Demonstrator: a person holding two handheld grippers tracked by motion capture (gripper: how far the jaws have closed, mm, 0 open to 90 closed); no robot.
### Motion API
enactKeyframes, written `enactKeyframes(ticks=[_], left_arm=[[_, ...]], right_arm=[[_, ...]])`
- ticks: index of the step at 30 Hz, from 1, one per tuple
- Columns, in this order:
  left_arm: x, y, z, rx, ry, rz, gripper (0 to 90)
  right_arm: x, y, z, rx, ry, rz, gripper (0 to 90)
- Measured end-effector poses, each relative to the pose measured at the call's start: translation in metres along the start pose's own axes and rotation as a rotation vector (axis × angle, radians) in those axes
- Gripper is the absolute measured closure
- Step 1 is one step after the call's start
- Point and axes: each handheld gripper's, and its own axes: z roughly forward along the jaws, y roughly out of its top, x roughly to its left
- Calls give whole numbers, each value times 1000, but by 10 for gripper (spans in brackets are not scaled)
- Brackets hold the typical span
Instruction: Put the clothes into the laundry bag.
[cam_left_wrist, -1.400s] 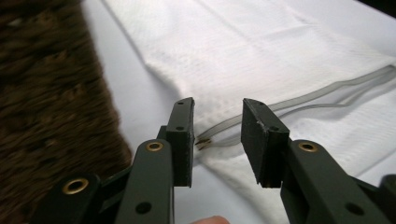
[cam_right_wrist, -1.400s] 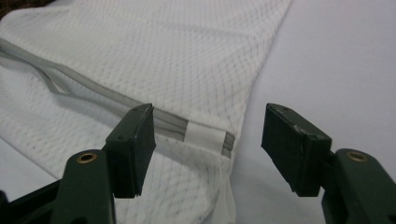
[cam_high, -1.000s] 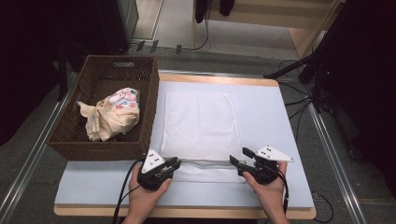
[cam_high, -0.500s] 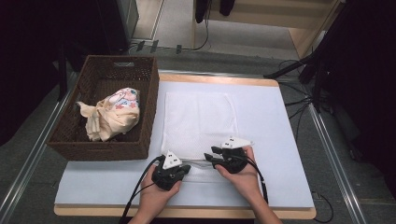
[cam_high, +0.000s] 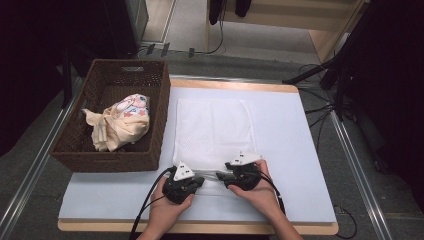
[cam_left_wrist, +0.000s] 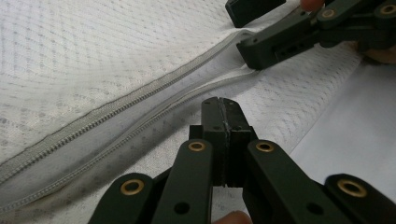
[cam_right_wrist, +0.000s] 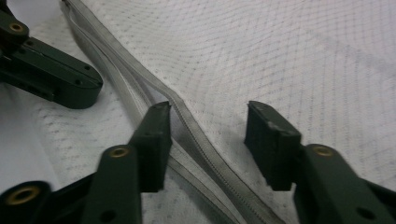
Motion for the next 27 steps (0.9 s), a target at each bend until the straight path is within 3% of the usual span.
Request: enactKeyframes(ticks=[4,8,12,18,27], left_arm=[[-1,0,0,0,6,6,900],[-1,0,0,1,4,7,900],[-1,0,0,2,2,12,900],[-2,0,0,0,2,13,900],[-2,0,0,1,5,13,900]], right_arm=[[-3,1,-1,1,-27,21,772],[-13,8,-6,-50,-47,80,880],[-24,19,-12,-142,-101,118,889],[-34,12,4,-72,-110,130,858],[-33,5,4,-26,-69,126,756]])
